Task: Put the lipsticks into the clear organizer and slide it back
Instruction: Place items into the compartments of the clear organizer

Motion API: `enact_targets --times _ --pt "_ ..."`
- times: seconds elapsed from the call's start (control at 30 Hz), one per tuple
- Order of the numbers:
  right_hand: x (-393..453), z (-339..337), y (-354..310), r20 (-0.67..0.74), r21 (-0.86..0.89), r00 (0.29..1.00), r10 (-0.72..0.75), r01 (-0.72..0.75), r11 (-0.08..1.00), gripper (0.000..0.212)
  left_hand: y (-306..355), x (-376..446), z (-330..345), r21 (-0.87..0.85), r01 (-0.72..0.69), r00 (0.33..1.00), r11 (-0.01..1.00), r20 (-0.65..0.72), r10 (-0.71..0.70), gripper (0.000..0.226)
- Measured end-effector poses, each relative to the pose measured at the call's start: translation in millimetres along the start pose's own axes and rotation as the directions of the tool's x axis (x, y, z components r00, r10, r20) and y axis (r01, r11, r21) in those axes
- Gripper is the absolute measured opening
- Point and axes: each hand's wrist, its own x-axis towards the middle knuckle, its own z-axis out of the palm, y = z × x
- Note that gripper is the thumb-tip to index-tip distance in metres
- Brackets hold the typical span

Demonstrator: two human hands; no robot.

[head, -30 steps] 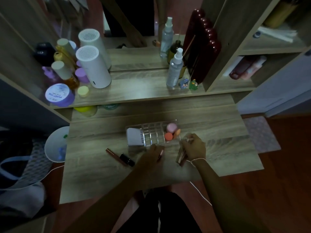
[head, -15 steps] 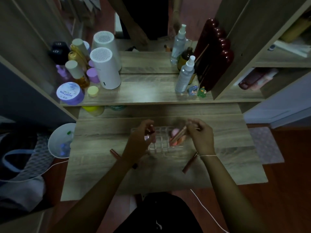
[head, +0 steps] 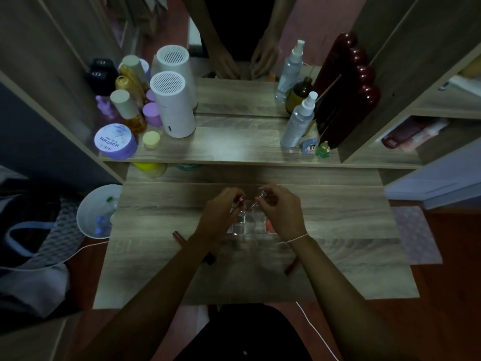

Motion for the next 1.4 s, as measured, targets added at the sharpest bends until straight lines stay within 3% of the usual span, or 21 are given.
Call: enact_targets --times 0.27,0.6,0.97,1.3,1.4 --pt "1 13 4 0.166 -0.115 0.986 -0.015 0.035 0.993 0.027 -7 5 7 0.170 0.057 0.997 0.984 0.051 -0.066 0.018" --pt "1 19 8 0.191 -0.168 0.981 -0.022 0.054 0.984 0.029 -9 5 11 0.186 0.050 0.996 0.981 0.058 -0.062 0.022" --pt "2 19 14 0.151 -0.140 0.988 -0.016 0.038 0.989 0.025 -8 2 12 0.167 0.097 0.992 0.981 0.059 -0.108 0.036" --pt "-4 -5 11 0.096 -0.055 0.993 -0.065 0.070 0.996 0.041 -5 -19 -13 0.058 0.091 0.994 0.994 -0.064 -0.087 0.055" --pt "-12 -22 13 0.045 -0.031 0.995 -0.083 0.085 0.996 0.040 -12 -35 -32 0.094 0.100 0.989 0.991 -0.122 -0.088 0.055"
